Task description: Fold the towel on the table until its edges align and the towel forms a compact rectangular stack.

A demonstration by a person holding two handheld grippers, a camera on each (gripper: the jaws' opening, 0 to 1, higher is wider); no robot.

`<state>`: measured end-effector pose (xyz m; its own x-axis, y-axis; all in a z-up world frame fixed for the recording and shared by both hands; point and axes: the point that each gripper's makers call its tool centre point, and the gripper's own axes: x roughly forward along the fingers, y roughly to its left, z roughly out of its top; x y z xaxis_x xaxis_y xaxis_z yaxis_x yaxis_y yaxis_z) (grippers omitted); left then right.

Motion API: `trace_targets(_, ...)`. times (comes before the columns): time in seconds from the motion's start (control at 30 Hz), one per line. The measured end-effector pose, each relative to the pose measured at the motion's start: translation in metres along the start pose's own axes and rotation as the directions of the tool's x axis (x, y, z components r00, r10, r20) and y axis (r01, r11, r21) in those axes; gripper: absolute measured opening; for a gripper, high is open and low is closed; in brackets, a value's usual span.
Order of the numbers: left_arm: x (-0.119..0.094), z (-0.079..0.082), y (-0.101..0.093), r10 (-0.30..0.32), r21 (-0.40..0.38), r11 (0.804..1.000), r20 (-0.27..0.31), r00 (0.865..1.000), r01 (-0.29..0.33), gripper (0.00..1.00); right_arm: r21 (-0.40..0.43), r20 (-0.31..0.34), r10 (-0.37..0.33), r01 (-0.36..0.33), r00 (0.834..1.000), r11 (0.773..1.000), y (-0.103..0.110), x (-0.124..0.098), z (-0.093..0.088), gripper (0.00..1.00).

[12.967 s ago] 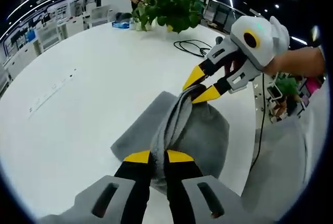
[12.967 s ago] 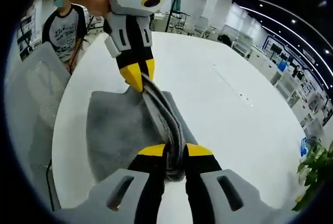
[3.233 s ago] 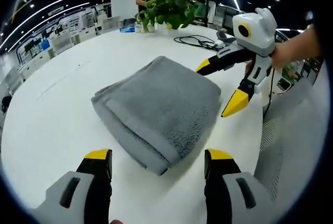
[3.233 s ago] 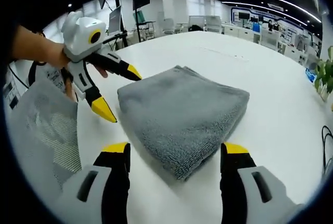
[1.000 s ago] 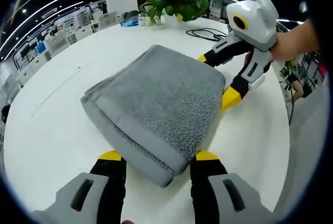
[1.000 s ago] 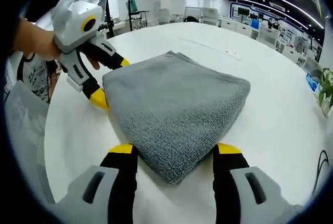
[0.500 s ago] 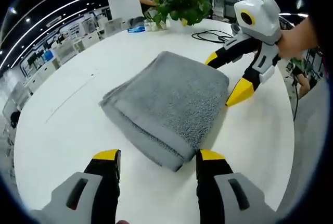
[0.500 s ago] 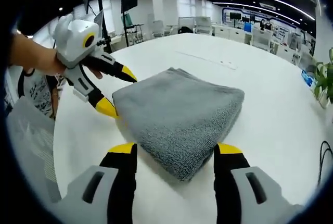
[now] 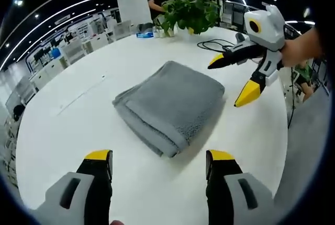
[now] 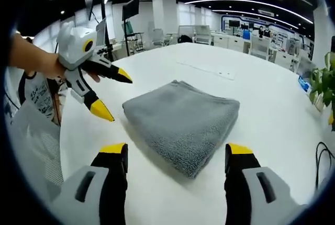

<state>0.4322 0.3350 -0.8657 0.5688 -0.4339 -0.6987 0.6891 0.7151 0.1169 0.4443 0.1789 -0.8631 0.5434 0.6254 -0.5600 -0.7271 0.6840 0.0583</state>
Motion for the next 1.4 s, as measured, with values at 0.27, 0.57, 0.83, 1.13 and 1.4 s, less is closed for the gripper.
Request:
trace_targets(0.27, -0.012, 0.013, 0.002, 0.034, -0.068, 0.997, 0.048, 0.998, -0.03, 0.88, 0.015, 0.044, -0.012, 0.011, 0.999, 1.0, 0.006, -0.009, 0.015, 0.88)
trace_targets(0.57, -0.024, 0.02, -0.002, 0.068, -0.108, 0.992, 0.065, 0.996, -0.061, 0.99, 0.009, 0.066, -0.001, 0.001, 0.998, 1.0, 0.015, -0.018, 0.026, 0.99)
trace_targets(0.83, -0.042, 0.019, -0.009, 0.088, -0.136, 0.988, 0.074, 0.993, -0.077, 0.99, 0.011, 0.092, -0.004, 0.003, 0.996, 1.0, 0.018, -0.027, 0.032, 0.99)
trace_targets(1.13, -0.069, 0.009, -0.015, 0.132, -0.172, 0.979, 0.099, 0.986, -0.113, 0.99, 0.047, 0.112, -0.02, 0.014, 0.994, 0.999, 0.025, -0.04, 0.027, 0.98)
trace_targets(1.4, -0.087, -0.006, -0.016, 0.166, -0.183, 0.972, 0.11, 0.98, -0.144, 0.99, -0.052, 0.101, -0.124, 0.129, 0.987, 0.99, 0.021, -0.055, 0.021, 0.98)
